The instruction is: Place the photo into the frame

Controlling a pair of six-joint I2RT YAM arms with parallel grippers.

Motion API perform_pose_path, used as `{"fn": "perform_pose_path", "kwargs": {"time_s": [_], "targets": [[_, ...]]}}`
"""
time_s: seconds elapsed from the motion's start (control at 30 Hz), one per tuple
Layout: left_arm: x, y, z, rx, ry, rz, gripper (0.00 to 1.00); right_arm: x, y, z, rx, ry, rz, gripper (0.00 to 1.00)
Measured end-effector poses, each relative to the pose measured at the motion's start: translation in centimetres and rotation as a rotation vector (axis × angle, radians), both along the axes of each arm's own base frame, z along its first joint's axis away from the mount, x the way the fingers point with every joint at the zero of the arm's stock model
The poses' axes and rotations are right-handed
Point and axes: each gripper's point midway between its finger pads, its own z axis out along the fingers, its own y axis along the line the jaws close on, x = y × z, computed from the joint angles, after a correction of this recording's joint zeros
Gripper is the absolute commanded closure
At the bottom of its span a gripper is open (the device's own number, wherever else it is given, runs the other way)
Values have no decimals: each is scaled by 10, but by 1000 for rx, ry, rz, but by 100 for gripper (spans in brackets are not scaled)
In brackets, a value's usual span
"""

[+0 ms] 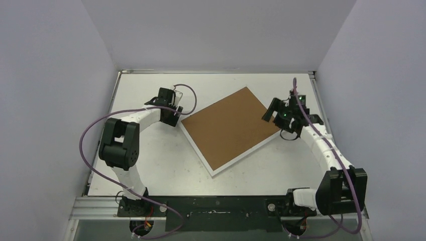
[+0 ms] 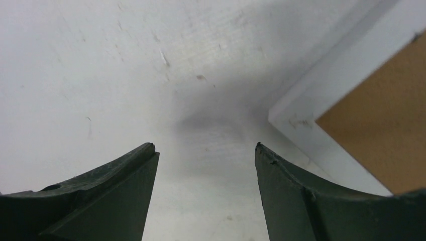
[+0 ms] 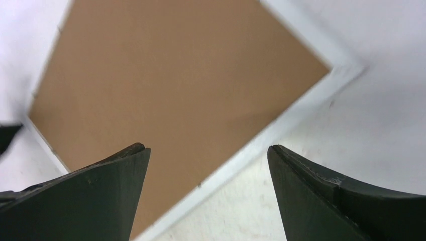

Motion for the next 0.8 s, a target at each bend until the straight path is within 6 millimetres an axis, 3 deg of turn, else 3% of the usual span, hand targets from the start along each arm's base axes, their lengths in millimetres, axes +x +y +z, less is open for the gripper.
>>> {"fn": "perform_pose_path", "kwargs": {"time_s": [0.1,0.17,0.27,0.33,0.43,0.53,0.63,0.8], "targets": [[-27,-5,1,-43,52,-23,31,51,-26,32,-9,-94,-57,10],[-41,-8,3,-70,72,-38,31,79,-42,40,-17,-125,-87,10],[-57,-10,2,-93,105,-56,31,114,-61,30,-14,-136,-129,10],[-61,-11,-2,-97,122,-61,31,128,-66,7,5,-104,-147,10],[-64,-12,-4,-99,134,-64,31,136,-63,-36,43,-22,-149,10],[-64,-12,-9,-97,145,-63,32,131,-56,-68,86,46,-147,10],[-65,-12,-21,-98,177,-55,32,129,-51,-76,124,43,-146,10],[-57,-17,-21,-113,167,-46,32,123,-47,-80,176,15,-149,10]]}}
